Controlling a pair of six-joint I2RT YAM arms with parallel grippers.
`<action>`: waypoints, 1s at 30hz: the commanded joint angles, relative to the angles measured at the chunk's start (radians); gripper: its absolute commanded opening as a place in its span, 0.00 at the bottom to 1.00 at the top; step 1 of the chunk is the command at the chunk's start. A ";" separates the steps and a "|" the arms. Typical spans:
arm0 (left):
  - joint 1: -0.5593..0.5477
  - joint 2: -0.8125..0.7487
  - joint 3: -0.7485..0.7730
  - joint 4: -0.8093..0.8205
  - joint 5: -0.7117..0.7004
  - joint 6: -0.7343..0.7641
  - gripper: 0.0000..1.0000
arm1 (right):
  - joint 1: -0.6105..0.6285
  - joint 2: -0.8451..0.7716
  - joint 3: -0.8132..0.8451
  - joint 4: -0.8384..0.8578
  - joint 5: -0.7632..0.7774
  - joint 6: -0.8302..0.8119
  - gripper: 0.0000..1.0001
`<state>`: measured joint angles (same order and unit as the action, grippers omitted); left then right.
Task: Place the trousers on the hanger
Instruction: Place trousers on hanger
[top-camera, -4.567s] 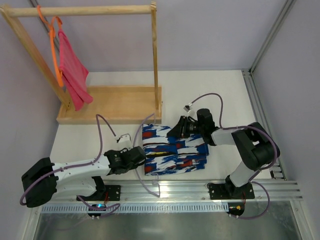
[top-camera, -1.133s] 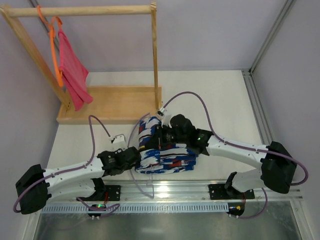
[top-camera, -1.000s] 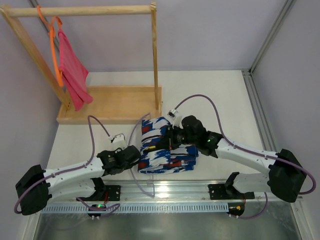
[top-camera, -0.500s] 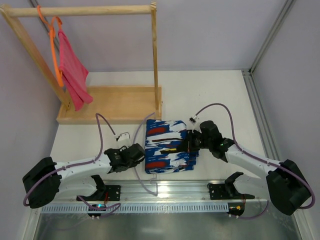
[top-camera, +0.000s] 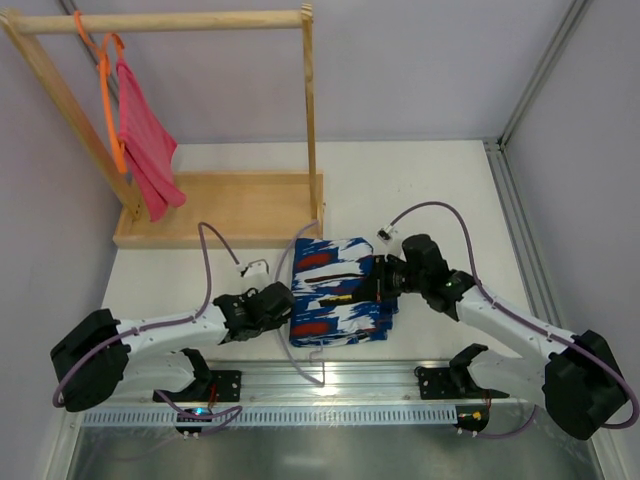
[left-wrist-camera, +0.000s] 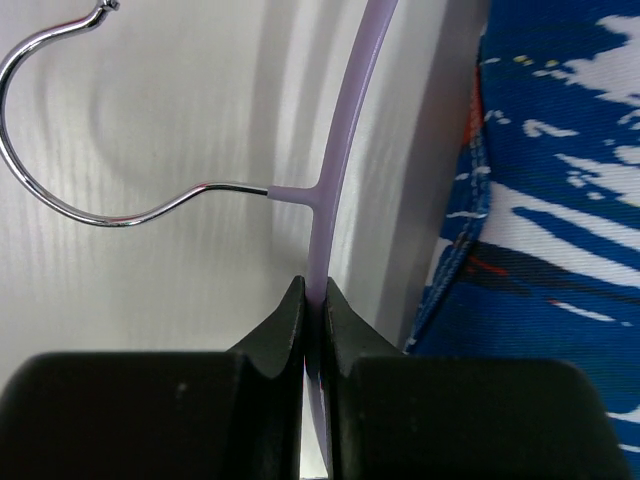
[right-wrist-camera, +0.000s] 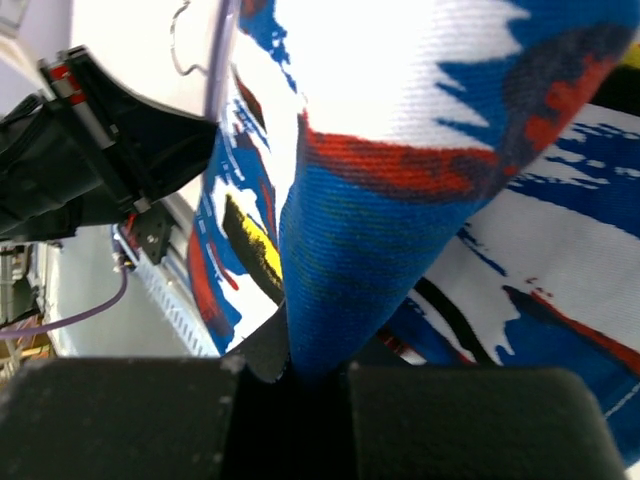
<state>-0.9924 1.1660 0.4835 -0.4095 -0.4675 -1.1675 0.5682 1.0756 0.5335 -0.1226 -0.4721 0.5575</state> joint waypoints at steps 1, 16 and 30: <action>-0.002 0.004 0.070 0.080 -0.011 0.022 0.00 | 0.007 -0.057 0.066 0.029 -0.078 0.025 0.04; 0.000 0.133 0.046 -0.015 -0.080 -0.064 0.00 | -0.114 -0.155 0.090 -0.250 0.114 -0.107 0.04; -0.002 0.130 0.090 0.035 -0.017 0.003 0.00 | -0.146 -0.229 -0.006 -0.409 0.461 0.045 0.47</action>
<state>-1.0008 1.2987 0.5560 -0.3664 -0.4839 -1.1652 0.4274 0.9161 0.4500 -0.4034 -0.1596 0.5636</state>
